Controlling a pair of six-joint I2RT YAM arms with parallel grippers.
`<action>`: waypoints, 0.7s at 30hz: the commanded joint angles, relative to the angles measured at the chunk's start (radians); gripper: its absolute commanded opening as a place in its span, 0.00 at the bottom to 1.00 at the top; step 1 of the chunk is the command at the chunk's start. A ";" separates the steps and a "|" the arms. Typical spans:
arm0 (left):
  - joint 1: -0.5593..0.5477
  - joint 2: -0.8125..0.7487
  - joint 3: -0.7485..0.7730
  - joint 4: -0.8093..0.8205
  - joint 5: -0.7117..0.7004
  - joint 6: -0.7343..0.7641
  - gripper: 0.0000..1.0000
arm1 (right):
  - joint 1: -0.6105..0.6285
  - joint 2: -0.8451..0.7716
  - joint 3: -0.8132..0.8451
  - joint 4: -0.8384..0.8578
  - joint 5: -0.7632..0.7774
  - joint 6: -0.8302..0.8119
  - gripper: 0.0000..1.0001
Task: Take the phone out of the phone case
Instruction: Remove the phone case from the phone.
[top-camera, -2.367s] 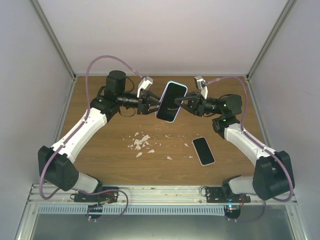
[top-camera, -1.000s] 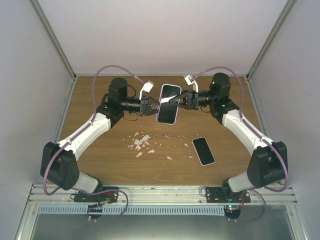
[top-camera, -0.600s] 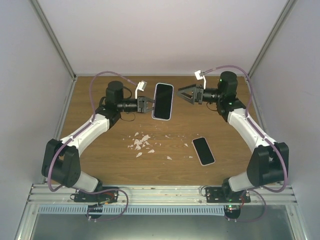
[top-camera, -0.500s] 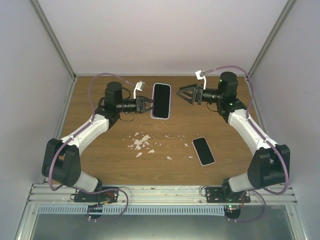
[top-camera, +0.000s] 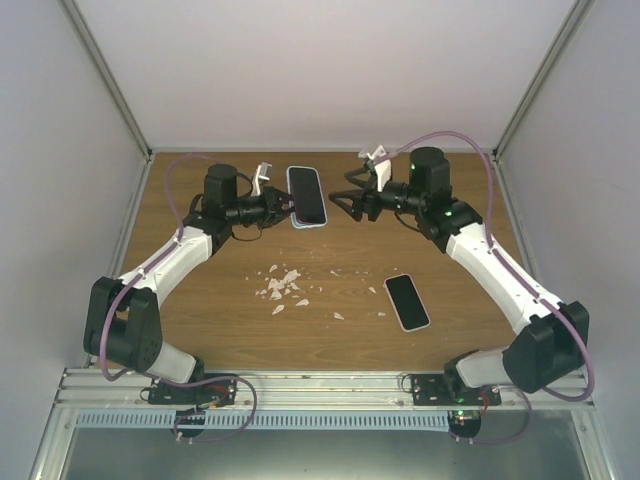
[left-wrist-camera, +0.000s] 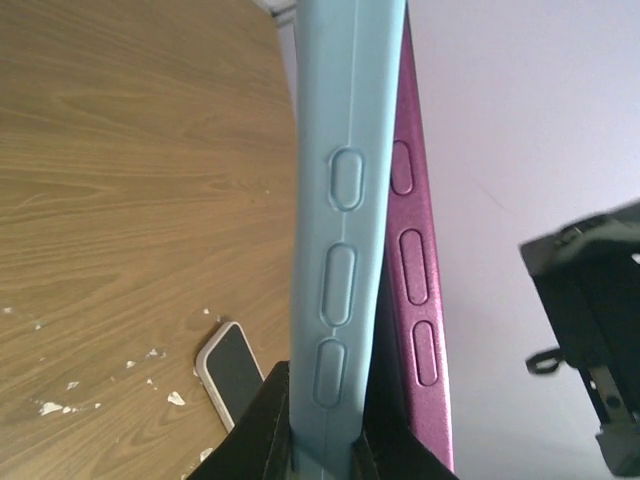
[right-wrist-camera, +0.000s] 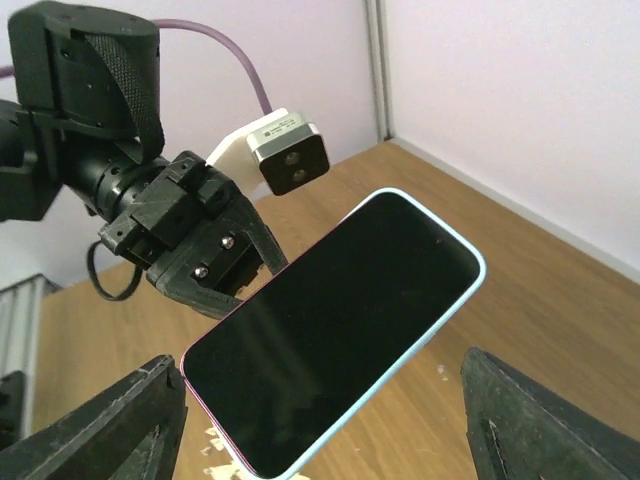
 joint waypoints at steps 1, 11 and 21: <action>0.023 -0.006 0.015 0.018 -0.052 -0.066 0.00 | 0.074 -0.003 0.047 -0.077 0.197 -0.212 0.75; 0.046 0.016 -0.011 0.062 -0.018 -0.166 0.00 | 0.267 0.037 0.045 -0.064 0.501 -0.436 0.69; 0.047 0.034 -0.006 0.065 -0.009 -0.201 0.00 | 0.382 0.098 0.020 0.027 0.692 -0.569 0.63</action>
